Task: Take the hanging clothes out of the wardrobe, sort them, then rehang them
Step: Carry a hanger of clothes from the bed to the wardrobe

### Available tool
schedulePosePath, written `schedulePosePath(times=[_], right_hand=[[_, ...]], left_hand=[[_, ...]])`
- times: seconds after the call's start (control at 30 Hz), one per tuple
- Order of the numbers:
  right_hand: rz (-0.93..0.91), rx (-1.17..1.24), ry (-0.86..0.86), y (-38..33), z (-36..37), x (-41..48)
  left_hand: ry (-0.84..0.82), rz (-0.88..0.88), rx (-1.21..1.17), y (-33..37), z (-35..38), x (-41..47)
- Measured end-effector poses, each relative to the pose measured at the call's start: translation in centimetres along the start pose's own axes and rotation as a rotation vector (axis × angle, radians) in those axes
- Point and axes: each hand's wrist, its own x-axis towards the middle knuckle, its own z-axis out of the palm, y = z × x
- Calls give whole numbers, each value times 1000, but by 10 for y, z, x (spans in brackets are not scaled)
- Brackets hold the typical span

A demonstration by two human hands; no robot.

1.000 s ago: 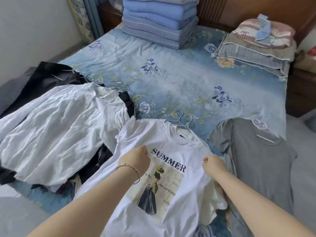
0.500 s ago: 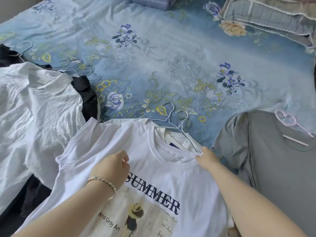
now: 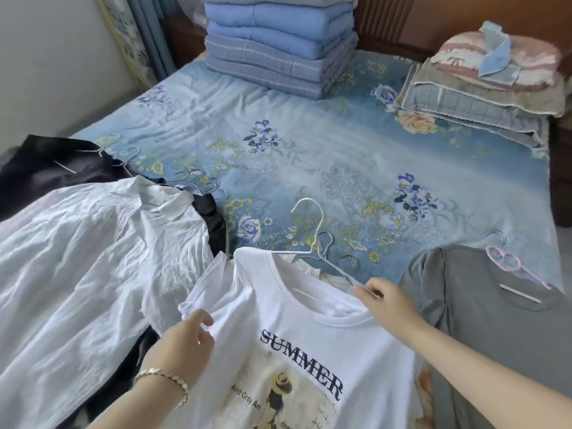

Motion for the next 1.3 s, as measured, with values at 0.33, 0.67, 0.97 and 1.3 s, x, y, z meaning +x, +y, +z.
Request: schedulePosePath(times=[0.33,0.67,0.97,1.3], right_hand=[[-260,-28,15,-200,-27,-171],[-616,-34,-92,-398,-30,-387],[-958,-47,-450,-550,44,-549],[-1407,-113,-1020,-598,131,-704]], left_hand=[[206,-54,-71,-89,-123,-166],[477,-223,-225,-235,-206,-397],[763,-625,-234,-361,-260,-586],[1013,-1210,-361,-397,-207,-774]])
